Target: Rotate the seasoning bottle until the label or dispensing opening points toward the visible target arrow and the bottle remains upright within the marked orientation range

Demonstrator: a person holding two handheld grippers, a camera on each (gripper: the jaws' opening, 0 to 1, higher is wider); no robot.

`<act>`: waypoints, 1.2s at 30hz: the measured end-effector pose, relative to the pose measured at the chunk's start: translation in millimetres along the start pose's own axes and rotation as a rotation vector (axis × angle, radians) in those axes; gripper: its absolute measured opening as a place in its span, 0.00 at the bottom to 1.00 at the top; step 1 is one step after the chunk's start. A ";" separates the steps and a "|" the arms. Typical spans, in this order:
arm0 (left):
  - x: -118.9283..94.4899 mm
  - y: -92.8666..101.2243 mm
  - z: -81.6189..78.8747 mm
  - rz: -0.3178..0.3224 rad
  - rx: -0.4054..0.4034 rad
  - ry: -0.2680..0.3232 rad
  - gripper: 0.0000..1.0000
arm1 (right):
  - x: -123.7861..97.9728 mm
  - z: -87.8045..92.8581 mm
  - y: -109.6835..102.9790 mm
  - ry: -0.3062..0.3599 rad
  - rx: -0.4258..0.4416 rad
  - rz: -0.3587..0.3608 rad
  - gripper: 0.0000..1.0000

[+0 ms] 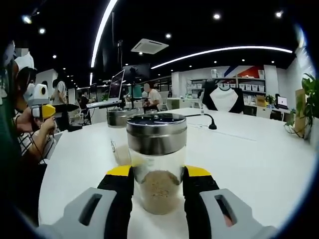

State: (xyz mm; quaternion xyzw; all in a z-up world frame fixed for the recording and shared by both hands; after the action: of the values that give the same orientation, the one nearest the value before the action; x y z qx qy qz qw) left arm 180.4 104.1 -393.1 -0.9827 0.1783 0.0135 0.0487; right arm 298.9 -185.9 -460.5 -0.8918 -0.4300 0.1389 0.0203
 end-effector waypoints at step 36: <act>-4.2 -5.7 -0.2 -0.018 0.003 -0.004 0.92 | 3.4 -0.6 9.5 -0.050 -0.056 -0.229 0.37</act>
State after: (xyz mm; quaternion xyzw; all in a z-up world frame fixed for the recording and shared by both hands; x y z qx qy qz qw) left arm 178.5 110.9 -392.2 -0.9841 0.1696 0.0148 0.0508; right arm 308.3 -189.2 -462.2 -0.8333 -0.5333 0.1459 0.0005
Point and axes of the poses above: the point that each gripper's makers call its tool centre point, and the gripper's own axes: x roughly forward along the fingers, y roughly to its right, z roughly out of its underside, the point moved 6 cm from there along -x, roughly backward along the fingers, and after that the axes turned 8 degrees about x, right-handed, at the moved point
